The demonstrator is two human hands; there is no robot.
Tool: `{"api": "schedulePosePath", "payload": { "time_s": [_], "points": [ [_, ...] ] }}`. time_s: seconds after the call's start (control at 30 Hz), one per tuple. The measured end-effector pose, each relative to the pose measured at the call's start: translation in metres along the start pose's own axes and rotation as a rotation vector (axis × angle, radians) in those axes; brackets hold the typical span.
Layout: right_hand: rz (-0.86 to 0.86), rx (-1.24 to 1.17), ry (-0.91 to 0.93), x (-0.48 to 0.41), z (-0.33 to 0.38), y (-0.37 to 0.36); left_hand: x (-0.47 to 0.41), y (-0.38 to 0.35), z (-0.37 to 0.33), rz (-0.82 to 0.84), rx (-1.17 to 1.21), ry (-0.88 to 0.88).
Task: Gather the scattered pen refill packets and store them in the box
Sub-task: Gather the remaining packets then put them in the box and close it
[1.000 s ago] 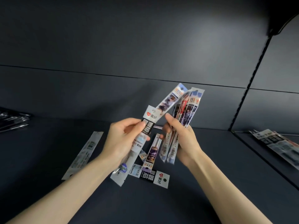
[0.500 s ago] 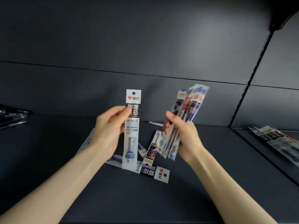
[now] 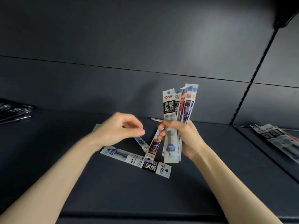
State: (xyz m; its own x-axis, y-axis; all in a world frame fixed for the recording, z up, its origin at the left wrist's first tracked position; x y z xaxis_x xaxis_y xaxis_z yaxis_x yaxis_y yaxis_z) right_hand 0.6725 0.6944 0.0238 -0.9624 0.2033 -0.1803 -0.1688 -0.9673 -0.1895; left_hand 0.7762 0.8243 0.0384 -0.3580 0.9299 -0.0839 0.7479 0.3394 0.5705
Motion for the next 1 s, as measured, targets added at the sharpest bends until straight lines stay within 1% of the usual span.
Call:
{"api": "schedulePosePath", "payload": {
  "time_s": [0.07, 0.1, 0.13, 0.2, 0.27, 0.33, 0.43, 0.53, 0.6, 0.63, 0.73, 0.77, 0.8, 0.87, 1.0],
  "points": [
    [-0.042, 0.045, 0.017, 0.002, 0.002, 0.009, 0.007, -0.016, 0.015, 0.303, -0.175, 0.146],
    [-0.055, 0.075, 0.012, 0.003, 0.002, 0.011, 0.011, -0.022, 0.022, 0.395, -0.270, 0.205],
    [-0.052, 0.104, -0.001, 0.002, 0.001, 0.012, 0.013, -0.026, 0.025, 0.441, -0.352, 0.239],
    [-0.007, 0.138, -0.048, 0.001, -0.004, 0.009, 0.014, -0.028, 0.026, 0.444, -0.438, 0.252],
    [0.059, 0.166, -0.094, 0.001, -0.008, 0.003, 0.012, -0.028, 0.026, 0.430, -0.445, 0.250],
    [0.112, 0.176, -0.131, 0.003, -0.011, -0.002, 0.013, -0.027, 0.026, 0.436, -0.388, 0.229],
    [0.171, 0.172, -0.171, 0.005, -0.013, -0.006, 0.018, -0.027, 0.023, 0.482, -0.237, 0.185],
    [0.207, 0.110, -0.187, 0.005, -0.016, -0.008, 0.024, -0.021, 0.015, 0.511, -0.149, 0.158],
    [0.179, 0.037, -0.160, 0.004, -0.015, -0.007, 0.023, -0.014, 0.006, 0.447, -0.024, 0.086],
    [0.152, 0.003, -0.135, 0.004, -0.012, -0.006, 0.021, -0.009, 0.002, 0.365, 0.051, 0.052],
    [0.079, -0.082, -0.036, 0.002, -0.010, -0.001, 0.011, 0.005, 0.002, 0.053, 0.322, -0.002],
    [0.059, -0.116, -0.017, 0.002, -0.010, -0.001, 0.009, 0.005, 0.002, -0.010, 0.418, -0.022],
    [0.056, -0.133, 0.001, 0.000, -0.012, 0.000, 0.006, 0.000, 0.002, -0.042, 0.499, -0.036],
    [0.087, -0.140, 0.012, -0.003, -0.015, -0.008, 0.003, -0.013, 0.001, -0.056, 0.596, -0.052],
    [0.113, -0.172, 0.044, -0.005, -0.018, -0.022, -0.002, -0.030, -0.002, -0.075, 0.596, -0.087]
  ]
}}
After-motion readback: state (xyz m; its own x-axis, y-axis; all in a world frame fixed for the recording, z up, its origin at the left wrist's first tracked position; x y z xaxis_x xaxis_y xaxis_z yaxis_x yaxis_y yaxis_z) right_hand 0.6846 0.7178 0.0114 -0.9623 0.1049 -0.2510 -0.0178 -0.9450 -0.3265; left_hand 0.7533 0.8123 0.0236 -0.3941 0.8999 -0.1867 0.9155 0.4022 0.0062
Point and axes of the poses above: each hand's wrist, its own x-axis away from the middle knuckle, its own y-axis out of the back of the hand, z = x × y, the point moved 8 cm from there along -x, towards the middle knuckle, and after that the axes turned 14 degrees about z, right-handed, at the moved point
